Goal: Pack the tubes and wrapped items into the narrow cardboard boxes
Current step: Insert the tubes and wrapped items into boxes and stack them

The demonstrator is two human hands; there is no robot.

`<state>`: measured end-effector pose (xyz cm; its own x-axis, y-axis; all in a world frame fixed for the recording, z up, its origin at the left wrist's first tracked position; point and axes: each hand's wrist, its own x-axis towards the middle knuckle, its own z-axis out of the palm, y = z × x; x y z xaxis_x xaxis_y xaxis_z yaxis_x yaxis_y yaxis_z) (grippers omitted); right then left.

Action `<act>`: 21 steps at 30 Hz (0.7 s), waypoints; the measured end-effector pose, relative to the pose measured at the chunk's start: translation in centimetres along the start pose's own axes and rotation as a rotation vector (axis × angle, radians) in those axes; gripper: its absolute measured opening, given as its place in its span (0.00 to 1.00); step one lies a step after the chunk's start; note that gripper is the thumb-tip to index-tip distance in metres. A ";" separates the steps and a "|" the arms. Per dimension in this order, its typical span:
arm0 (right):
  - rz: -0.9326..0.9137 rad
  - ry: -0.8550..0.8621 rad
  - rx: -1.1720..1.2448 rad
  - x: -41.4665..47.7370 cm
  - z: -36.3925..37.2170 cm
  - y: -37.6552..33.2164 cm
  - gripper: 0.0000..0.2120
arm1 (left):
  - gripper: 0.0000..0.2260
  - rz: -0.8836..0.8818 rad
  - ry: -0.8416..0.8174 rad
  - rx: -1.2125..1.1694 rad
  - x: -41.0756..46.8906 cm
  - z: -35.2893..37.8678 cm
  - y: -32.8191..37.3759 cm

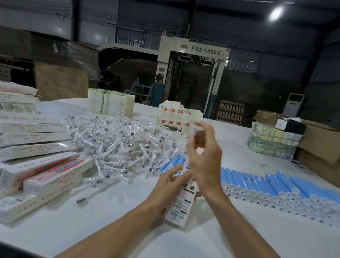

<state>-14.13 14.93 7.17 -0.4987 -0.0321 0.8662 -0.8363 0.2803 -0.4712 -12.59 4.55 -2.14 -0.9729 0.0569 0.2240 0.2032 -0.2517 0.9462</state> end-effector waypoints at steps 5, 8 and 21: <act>0.133 0.335 0.118 0.2 -8.7 3.2 0.13 | 0.20 0.026 -0.087 0.084 -0.5 1.0 0.9; 0.184 0.289 0.197 -0.1 -9.8 4.0 0.13 | 0.23 0.039 -0.116 0.133 -0.8 1.5 1.3; 0.263 -0.085 0.167 1.0 -7.7 3.1 0.11 | 0.29 0.173 -0.160 0.208 -0.3 1.7 0.8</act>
<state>-15.43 23.10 7.85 -0.7138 -0.0612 0.6977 -0.6989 0.1282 -0.7037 -11.94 5.94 -1.05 -0.8958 0.1857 0.4038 0.3980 -0.0690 0.9148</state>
